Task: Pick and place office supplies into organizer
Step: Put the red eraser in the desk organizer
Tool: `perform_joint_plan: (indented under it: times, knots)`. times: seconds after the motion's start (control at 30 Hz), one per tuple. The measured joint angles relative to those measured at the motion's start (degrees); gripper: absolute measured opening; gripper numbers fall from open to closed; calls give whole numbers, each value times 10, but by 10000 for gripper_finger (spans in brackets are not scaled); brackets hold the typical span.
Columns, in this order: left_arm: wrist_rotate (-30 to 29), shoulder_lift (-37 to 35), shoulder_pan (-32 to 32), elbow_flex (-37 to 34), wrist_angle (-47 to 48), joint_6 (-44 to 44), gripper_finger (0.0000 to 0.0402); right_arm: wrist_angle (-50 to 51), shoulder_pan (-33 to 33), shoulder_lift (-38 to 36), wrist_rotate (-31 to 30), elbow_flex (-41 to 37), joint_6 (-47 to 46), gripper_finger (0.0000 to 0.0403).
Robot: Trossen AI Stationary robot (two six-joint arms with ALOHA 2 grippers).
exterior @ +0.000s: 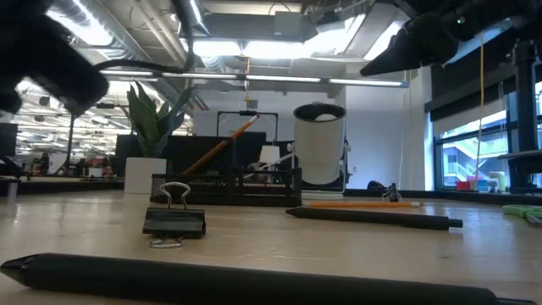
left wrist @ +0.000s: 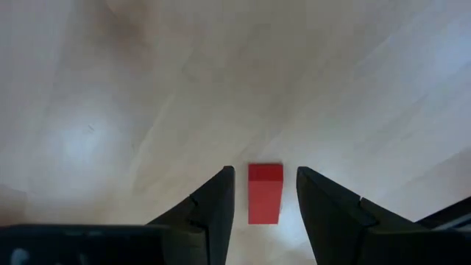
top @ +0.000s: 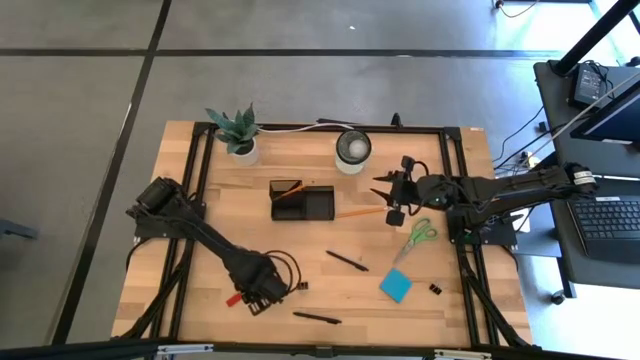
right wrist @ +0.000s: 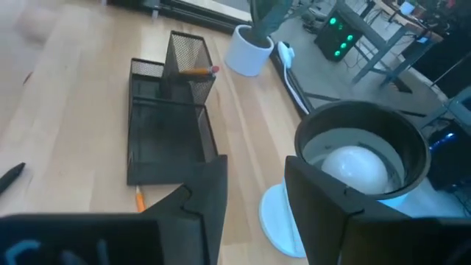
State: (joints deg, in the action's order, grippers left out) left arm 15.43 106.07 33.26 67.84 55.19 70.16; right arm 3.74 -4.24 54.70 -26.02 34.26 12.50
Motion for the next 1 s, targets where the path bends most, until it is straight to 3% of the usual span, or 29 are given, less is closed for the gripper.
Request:
perform_joint_plan:
  times: [0.6,0.83,1.0]
  knots:
    - [-2,3,40,0,-6,97,142,3,4,0,0,0,-16,140]
    - [0,17,43,0,-9,101,142,3,4,0,0,0,-18,140]
    - [34,49,43,1,-11,76,142,4,4,0,0,0,-18,140]
